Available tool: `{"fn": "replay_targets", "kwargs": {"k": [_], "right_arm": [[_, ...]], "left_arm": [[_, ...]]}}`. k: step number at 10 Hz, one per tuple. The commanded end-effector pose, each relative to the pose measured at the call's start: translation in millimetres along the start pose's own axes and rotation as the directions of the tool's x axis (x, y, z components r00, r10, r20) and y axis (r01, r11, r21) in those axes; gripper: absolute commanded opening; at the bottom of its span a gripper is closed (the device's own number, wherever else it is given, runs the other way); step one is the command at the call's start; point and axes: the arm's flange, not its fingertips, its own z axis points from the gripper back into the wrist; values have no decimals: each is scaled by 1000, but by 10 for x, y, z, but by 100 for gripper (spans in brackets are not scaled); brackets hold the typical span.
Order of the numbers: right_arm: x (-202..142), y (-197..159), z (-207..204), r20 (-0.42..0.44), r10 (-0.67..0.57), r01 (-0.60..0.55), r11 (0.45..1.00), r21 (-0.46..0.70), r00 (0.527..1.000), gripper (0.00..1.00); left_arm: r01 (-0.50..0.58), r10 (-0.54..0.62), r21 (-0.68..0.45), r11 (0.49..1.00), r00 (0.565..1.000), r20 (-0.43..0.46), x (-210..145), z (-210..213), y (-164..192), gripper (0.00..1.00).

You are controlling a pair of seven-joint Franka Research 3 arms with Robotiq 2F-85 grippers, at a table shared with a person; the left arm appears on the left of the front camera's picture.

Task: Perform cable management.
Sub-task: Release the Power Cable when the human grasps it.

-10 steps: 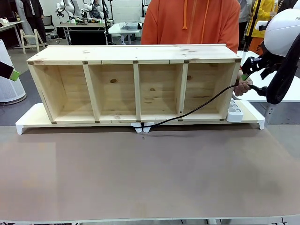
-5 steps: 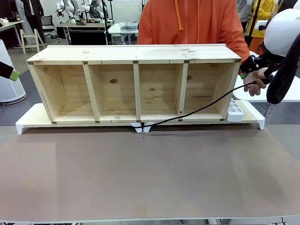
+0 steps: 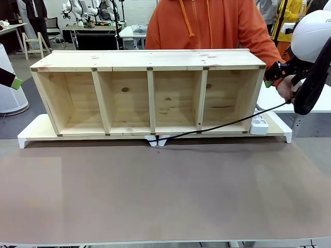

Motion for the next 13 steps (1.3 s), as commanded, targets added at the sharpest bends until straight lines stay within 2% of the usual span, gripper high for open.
{"fn": "replay_targets", "kwargs": {"k": [1, 13], "right_arm": [[-4, 3, -5, -4, -12, 12, 1000, 1, 1000, 100], [-4, 3, -5, -4, -12, 12, 1000, 1, 1000, 100]], "left_arm": [[0, 0, 4, 1000, 1000, 4, 4, 7, 3, 100], [0, 0, 4, 1000, 1000, 4, 4, 7, 3, 100]]}}
